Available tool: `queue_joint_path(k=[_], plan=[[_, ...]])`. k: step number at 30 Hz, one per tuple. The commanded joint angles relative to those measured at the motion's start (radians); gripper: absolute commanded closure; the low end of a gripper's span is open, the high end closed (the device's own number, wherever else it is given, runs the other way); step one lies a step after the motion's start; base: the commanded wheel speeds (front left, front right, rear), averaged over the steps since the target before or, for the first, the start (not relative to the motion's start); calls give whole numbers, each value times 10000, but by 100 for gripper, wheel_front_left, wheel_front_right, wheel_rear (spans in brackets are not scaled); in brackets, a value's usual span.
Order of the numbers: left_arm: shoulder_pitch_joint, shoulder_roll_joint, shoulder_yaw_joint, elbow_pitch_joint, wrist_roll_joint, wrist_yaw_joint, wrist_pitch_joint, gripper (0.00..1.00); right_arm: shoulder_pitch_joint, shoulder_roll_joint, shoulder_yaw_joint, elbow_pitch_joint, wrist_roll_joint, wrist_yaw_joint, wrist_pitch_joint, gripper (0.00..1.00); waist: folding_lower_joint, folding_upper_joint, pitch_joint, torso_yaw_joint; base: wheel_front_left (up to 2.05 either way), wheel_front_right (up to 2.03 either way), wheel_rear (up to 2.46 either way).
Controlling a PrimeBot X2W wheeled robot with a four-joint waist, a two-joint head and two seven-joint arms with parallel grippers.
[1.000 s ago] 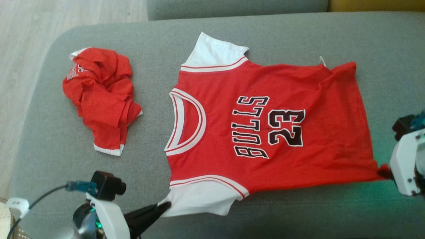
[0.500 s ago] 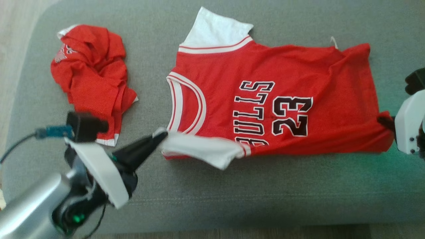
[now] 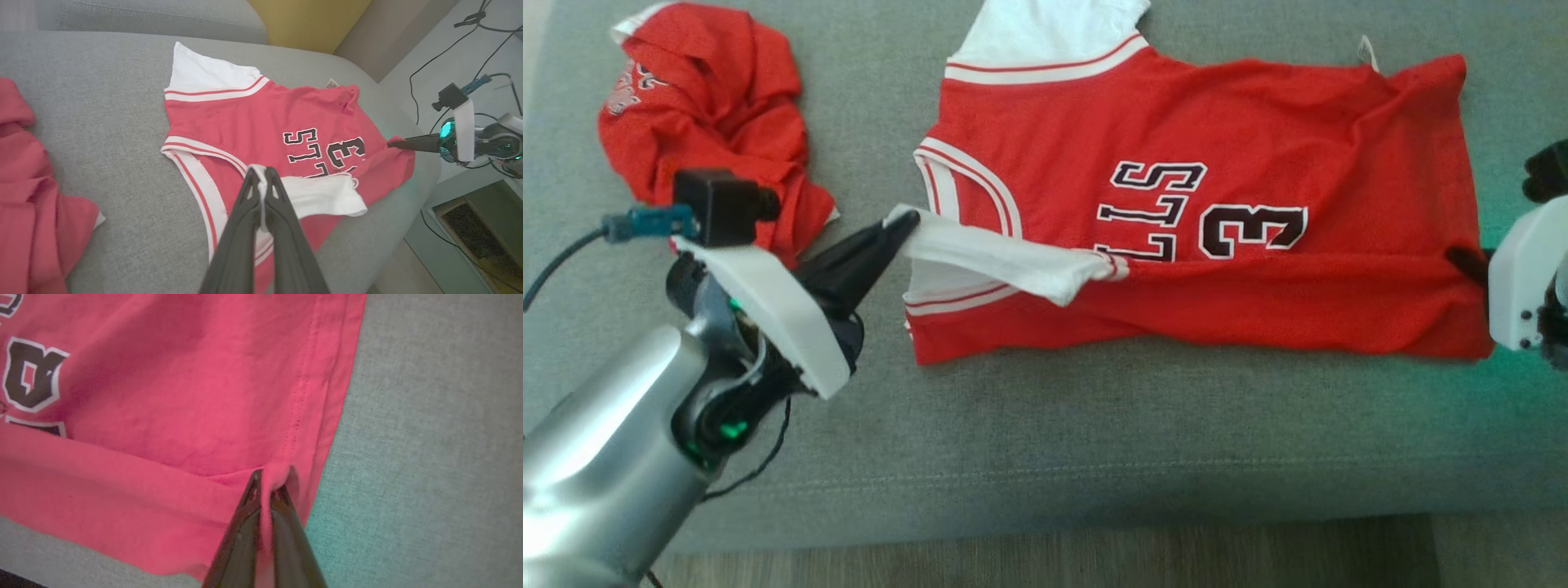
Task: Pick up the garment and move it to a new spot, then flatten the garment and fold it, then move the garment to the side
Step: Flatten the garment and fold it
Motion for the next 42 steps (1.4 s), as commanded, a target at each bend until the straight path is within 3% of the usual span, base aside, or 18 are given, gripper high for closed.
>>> queue_joint_path(k=[1, 10, 11, 12, 13, 18, 23, 27, 30, 34, 38, 42], plan=[[-656, 239, 393, 3, 150, 27, 30, 100, -349, -189, -22, -196, -119, -4, -196, 100, 0, 0, 147, -93, 0, 0, 0], [-1251, -254, 219, 1091, 371, 73, 100, 100, -705, 24, 297, -202, -175, -4, -935, 100, 0, 0, 509, -243, 0, 0, 0], [-1320, -312, 215, 1238, 439, 106, 44, 100, -741, 17, 348, -176, -194, -4, -999, 76, 0, 0, 534, -253, 0, 0, 0], [-1385, -374, 239, 1395, 511, 175, -54, 58, -783, 9, 384, -152, -239, -4, -1111, 14, 0, 0, 560, -263, 0, 0, 0], [-1446, -440, 288, 1567, 579, 276, -184, 3, -815, 38, 351, -60, -220, -4, -1196, 0, 0, 0, 582, -278, 0, 0, 0], [-1487, -939, 837, 2244, 466, 664, -1234, 0, -1013, 343, -133, 543, -271, -4, -2058, 0, 0, 0, 547, -306, 0, 0, 0], [-1045, -1441, 1921, 2484, 117, 1141, -3133, 0, -829, 831, -722, 785, -173, -4, -3629, 0, 0, 0, 270, -300, 0, 0, 0], [-310, -1881, 3186, 2151, -97, 1516, -3711, 0, -462, 902, -1033, 659, -275, -4, -5231, 0, 0, 0, -47, -217, 0, 0, 0], [391, -2393, 4672, 1307, 830, 1859, -3751, 0, -113, 1033, -1303, 419, -435, -4, -6482, 0, 0, 0, -323, -155, 0, 0, 0], [1625, -3251, 6060, 169, 3225, 2223, -3756, 0, 305, 1286, -1837, 304, -1528, -4, -7888, 0, 0, 0, -741, -116, 0, 0, 0], [2840, -4276, 6746, -443, 4893, 2095, -3757, 0, 1022, 1997, -2770, -437, -2595, -4, -8255, 0, 0, 0, -1170, -116, 0, 0, 0], [3905, -5015, 6962, -464, 5985, 1757, -3758, 0, 2193, 3080, -4028, -2154, -4040, -4, -8281, 0, 0, 0, -1511, -150, 0, 0, 0]])
